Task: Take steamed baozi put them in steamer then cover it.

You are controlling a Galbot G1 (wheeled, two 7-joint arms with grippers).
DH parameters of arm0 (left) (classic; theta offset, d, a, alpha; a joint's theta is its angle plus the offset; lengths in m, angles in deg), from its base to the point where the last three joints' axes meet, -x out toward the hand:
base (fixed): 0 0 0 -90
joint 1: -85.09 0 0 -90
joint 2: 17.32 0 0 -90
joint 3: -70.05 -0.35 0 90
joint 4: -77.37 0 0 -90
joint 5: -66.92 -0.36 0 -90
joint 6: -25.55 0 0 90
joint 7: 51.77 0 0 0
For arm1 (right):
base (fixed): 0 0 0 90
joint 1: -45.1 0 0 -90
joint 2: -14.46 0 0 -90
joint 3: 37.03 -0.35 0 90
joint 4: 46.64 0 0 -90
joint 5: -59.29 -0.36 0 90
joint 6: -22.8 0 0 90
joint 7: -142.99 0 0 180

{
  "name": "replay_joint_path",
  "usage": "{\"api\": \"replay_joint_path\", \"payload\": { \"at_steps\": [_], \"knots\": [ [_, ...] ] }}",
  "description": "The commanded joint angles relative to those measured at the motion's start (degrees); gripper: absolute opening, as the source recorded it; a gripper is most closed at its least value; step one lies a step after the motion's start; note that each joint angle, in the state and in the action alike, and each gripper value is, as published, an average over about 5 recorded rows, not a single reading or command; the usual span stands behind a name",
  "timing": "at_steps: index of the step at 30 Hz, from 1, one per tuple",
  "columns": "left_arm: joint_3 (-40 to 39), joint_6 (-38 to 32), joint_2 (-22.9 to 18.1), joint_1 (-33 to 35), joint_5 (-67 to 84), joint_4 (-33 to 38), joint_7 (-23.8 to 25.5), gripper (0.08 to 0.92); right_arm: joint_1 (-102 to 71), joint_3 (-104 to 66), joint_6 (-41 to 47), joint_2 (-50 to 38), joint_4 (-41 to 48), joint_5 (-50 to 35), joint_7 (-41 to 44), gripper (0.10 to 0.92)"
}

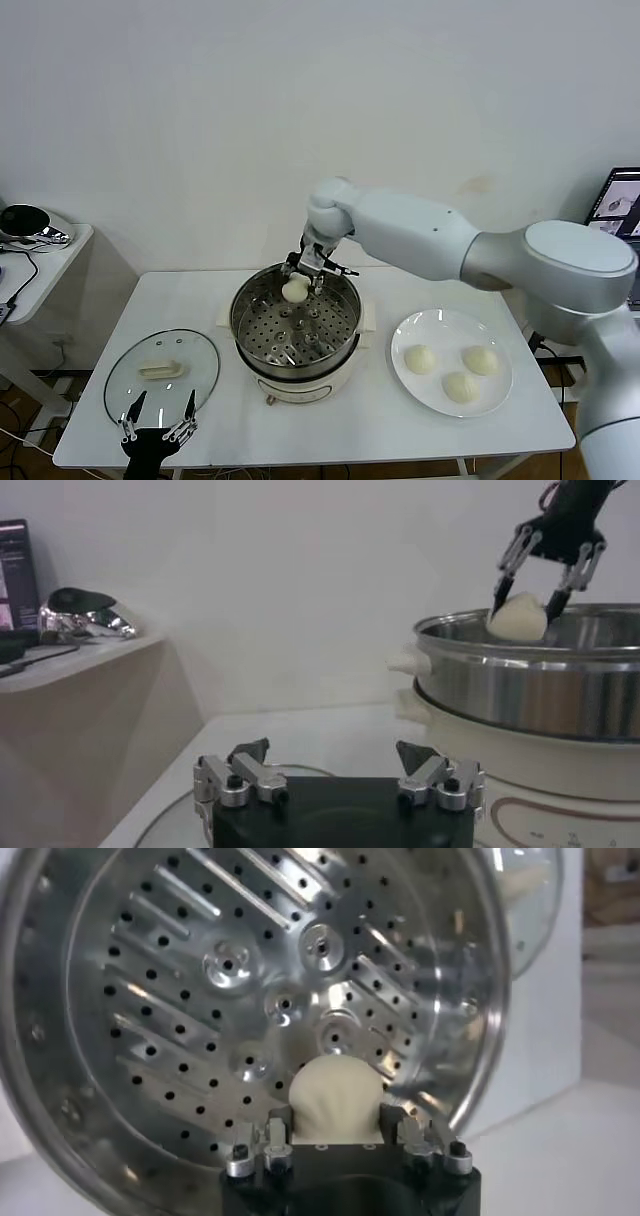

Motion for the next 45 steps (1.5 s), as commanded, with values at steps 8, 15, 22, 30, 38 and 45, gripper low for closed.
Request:
{"api": "replay_joint_path", "payload": {
  "at_steps": [8,15,22,30,38,45],
  "knots": [
    [-0.11,0.04,-0.16,-0.3,0.09,0.04,-0.04,0.823,-2.54,-1.07,-7.41,3.05,5.57,10.4,-2.37,0.635],
    [0.06,0.04,-0.23,0.21,0.04,0.46,-0.06,0.823,1.64,-0.14,-4.65,0.06,1.09,-0.04,-1.15,0.803],
    [0.33,0.3,-0.19,0.02,0.11,1.17,-0.07,0.823,15.15,5.38,24.64,-12.5,-20.38,-25.39,5.87,0.823],
    [0.11,1.19,0.49,0.16,0.03,3.08,0.3,0.823,22.62,10.44,44.98,-31.44,-39.22,-32.29,4.02,0.823],
    [-0.66,1.59,0.53,1.04,-1.16,4.62,0.73,0.823,18.38,11.09,53.24,-49.41,-47.03,-28.95,1.19,0.823],
    [-0.75,1.61,0.21,1.71,-2.0,5.07,0.78,0.823,2.68,2.21,53.72,-56.68,-46.78,-21.67,0.27,0.823]
  ]
}}
